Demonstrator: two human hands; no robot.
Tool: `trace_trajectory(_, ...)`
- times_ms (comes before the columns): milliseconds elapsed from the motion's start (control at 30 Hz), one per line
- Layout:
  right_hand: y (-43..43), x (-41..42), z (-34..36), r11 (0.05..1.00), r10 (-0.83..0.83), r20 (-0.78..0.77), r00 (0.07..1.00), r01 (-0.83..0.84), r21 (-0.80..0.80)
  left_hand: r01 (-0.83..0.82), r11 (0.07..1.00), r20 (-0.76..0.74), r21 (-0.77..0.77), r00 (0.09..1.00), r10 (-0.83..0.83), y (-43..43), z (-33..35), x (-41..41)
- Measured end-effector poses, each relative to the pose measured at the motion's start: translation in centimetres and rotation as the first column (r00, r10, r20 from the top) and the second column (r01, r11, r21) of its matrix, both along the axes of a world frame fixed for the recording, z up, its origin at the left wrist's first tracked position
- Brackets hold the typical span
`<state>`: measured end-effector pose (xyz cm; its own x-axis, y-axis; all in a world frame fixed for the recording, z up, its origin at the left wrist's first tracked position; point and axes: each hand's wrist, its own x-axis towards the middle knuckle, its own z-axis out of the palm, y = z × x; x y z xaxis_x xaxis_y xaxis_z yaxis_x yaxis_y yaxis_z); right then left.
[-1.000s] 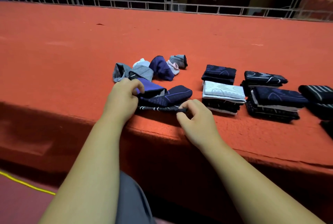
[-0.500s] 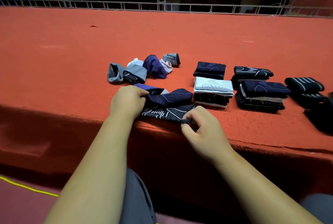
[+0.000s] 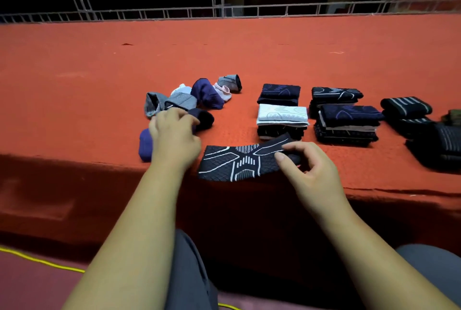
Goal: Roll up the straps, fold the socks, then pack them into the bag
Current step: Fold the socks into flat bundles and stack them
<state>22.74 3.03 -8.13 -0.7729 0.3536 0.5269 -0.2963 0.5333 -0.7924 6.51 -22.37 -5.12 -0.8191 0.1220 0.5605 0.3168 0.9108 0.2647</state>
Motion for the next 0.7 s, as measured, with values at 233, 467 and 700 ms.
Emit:
trace_trajectory(233, 1.5, 1.1, 2.4, 0.999, 0.04, 0.039, 0.998, -0.039, -0.033, 0.515, 0.836, 0.243, 0.192, 0.8, -0.548, 5.4, -0.5, 5.2)
trace_trajectory(467, 4.7, 3.2, 3.2, 0.979, 0.198, 0.038, 0.98, -0.199, 0.05, 0.534, 0.716, 0.331, 0.45, 0.644, -0.689, 8.5, -0.3, 5.3)
trace_trajectory(700, 7.2, 3.8, 3.4, 0.961, 0.277, 0.034, 0.96, -0.277, -0.014, 0.576, 0.67, 0.401, 0.468, 0.537, -0.742, 12.5, -0.6, 5.3)
